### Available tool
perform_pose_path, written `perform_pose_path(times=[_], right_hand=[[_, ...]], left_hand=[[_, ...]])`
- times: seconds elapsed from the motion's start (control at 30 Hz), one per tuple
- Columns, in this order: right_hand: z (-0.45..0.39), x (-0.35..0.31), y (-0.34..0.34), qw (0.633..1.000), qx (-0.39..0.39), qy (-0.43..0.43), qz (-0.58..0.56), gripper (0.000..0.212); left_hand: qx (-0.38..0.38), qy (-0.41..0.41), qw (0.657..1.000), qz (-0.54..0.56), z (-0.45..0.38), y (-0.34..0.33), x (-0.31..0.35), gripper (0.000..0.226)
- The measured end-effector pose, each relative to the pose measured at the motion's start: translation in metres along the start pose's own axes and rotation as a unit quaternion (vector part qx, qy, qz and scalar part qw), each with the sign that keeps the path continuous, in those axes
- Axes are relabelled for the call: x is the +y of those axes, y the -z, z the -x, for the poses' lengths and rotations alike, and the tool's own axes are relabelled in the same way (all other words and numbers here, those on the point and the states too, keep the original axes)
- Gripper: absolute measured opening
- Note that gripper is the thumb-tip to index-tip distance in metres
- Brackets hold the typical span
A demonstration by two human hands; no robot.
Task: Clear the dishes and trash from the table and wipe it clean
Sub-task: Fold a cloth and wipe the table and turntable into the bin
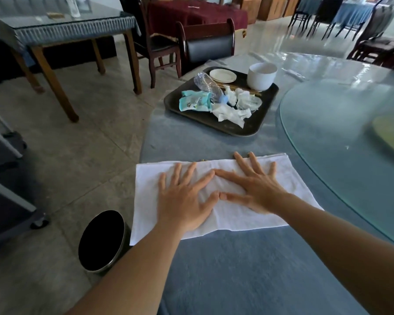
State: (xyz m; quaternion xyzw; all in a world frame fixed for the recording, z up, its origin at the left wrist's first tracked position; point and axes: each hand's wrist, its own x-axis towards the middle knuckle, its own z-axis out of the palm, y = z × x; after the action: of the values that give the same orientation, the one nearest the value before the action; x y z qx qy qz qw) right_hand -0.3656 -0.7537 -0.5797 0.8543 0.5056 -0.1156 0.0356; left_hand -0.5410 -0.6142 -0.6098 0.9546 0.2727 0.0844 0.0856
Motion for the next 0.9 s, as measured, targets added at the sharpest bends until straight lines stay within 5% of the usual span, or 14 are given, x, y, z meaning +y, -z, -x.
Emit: perform_pose_path(times=[0.6,0.9], right_hand=[[0.013,-0.011,0.002,0.999,0.02,-0.025,0.0,0.074],[0.032,-0.064,-0.024,0.964,0.162,-0.191,-0.084,0.069]], left_hand=[[-0.007,0.001,0.999,0.043,0.0,0.003,0.001,0.059],[-0.062,-0.004,0.997,0.046,-0.003,0.007,0.0,0.058]])
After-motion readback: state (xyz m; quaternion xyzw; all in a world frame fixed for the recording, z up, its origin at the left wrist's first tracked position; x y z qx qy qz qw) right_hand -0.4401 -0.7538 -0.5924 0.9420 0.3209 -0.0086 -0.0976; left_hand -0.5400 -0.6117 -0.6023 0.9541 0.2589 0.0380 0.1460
